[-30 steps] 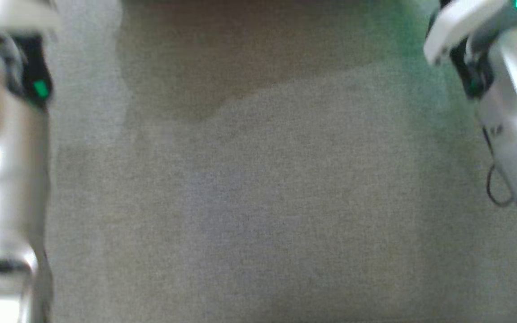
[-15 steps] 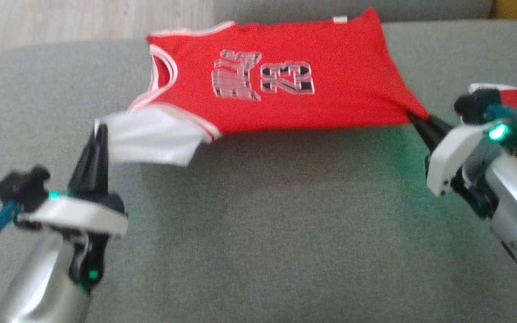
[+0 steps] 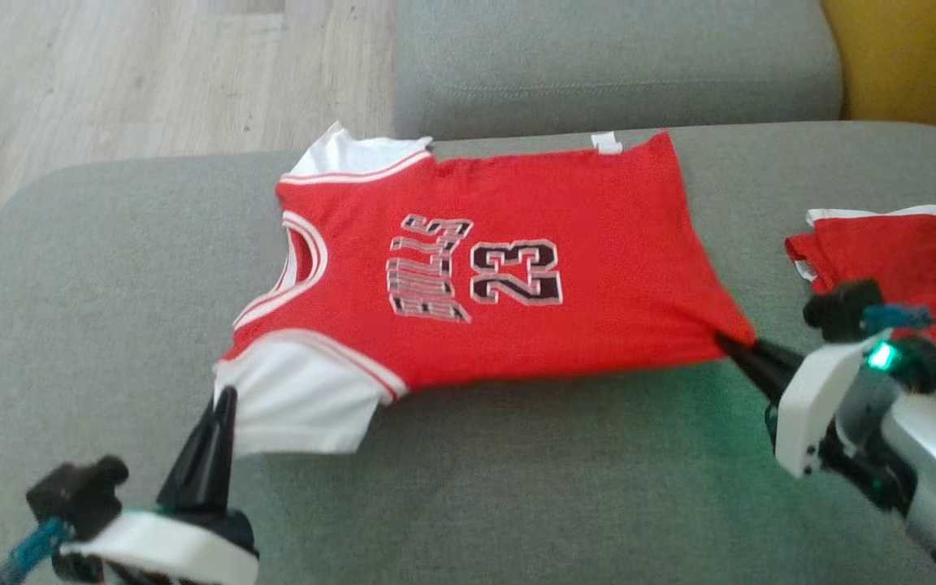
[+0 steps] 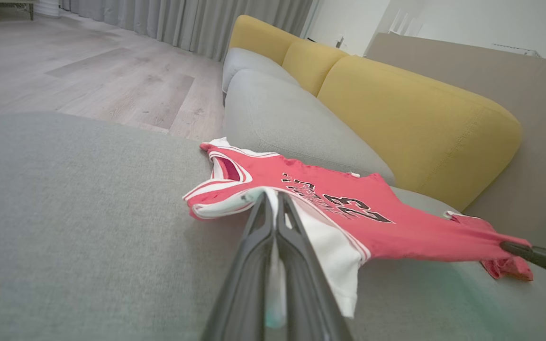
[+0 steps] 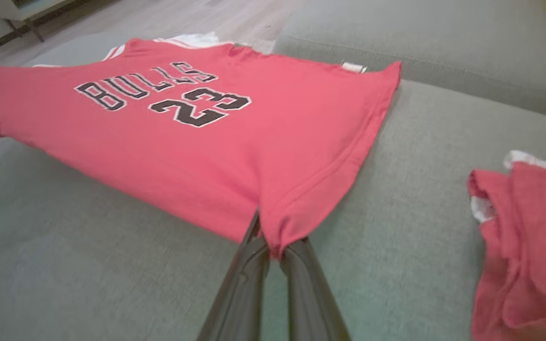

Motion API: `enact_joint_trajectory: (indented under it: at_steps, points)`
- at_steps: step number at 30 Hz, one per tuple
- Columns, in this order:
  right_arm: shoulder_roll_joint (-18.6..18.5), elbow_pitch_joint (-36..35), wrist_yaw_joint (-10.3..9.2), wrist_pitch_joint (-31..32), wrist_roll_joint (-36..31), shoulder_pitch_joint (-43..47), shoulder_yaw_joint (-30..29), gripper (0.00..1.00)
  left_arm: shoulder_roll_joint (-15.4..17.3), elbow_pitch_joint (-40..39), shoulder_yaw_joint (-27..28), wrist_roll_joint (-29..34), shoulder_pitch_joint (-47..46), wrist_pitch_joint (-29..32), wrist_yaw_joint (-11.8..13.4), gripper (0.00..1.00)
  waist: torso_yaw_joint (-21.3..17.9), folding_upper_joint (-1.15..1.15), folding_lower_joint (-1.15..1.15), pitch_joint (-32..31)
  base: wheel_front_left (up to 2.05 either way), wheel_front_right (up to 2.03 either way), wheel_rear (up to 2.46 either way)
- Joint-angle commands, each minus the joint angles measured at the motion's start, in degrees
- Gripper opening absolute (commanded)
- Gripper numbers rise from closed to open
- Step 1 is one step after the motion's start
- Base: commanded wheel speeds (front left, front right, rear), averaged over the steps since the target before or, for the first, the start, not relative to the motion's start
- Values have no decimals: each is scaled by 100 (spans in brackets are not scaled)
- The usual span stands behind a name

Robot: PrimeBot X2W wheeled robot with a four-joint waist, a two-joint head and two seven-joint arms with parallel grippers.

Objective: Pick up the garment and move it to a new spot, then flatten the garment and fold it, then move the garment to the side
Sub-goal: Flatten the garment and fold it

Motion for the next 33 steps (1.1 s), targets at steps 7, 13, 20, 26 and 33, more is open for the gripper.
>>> enact_joint_trajectory:
  at_steps: [7,13,20,26,33]
  points:
    - [-508,-903,19,369,232,495,-263,0,81,-808,306,-233,240,15,259,0,-69,0,1,-41,0,0,0]
    - [-482,-1132,19,503,80,560,-796,0,-27,-833,423,-278,-170,-5,362,0,-103,0,1,199,0,0,0]
    - [-301,-1177,19,824,-132,380,-1257,0,-68,-378,533,-283,-1006,106,415,0,-145,0,1,583,0,0,0]
    - [-47,-978,19,1135,-228,115,-1450,0,-46,99,494,-190,-1677,223,377,0,-174,0,1,841,0,0,0]
    - [122,-697,19,1375,-280,-284,-1462,0,30,718,322,-1,-2366,445,300,0,-155,0,1,1107,0,0,0]
